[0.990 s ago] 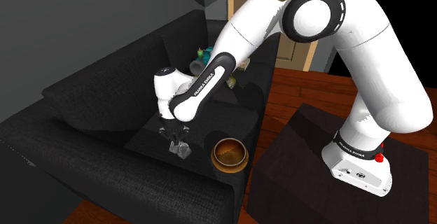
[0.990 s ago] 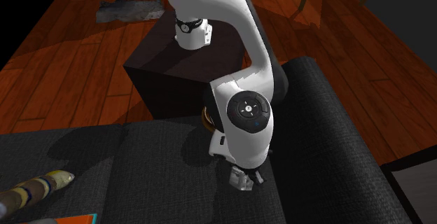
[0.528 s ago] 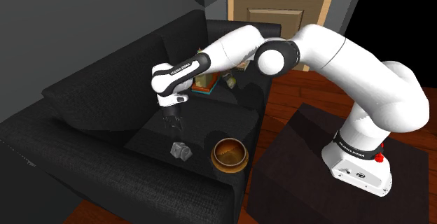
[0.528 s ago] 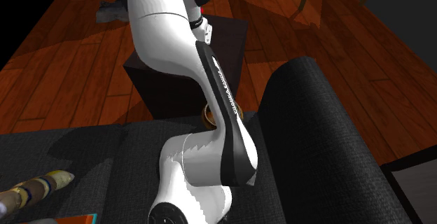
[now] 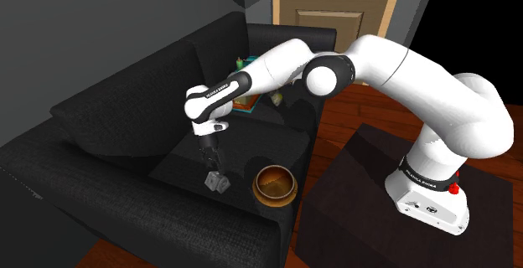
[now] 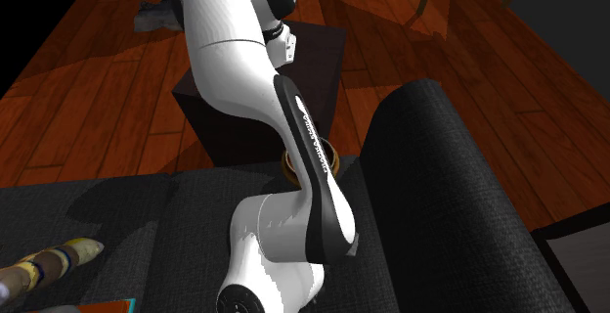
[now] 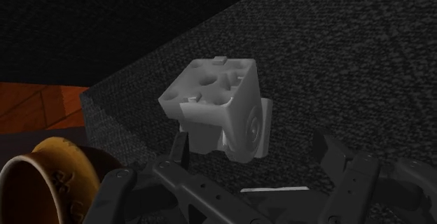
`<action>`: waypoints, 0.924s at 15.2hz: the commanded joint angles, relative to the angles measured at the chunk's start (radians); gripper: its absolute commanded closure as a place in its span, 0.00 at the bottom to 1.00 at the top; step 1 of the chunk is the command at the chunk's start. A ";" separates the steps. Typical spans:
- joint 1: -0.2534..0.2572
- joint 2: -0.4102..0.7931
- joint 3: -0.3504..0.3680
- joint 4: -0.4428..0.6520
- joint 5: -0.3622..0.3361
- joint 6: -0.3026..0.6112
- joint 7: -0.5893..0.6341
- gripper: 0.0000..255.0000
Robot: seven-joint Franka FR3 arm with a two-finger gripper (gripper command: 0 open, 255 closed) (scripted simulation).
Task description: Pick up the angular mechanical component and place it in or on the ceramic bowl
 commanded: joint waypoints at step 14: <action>-0.001 -0.005 0.000 -0.006 0.001 0.002 0.001 1.00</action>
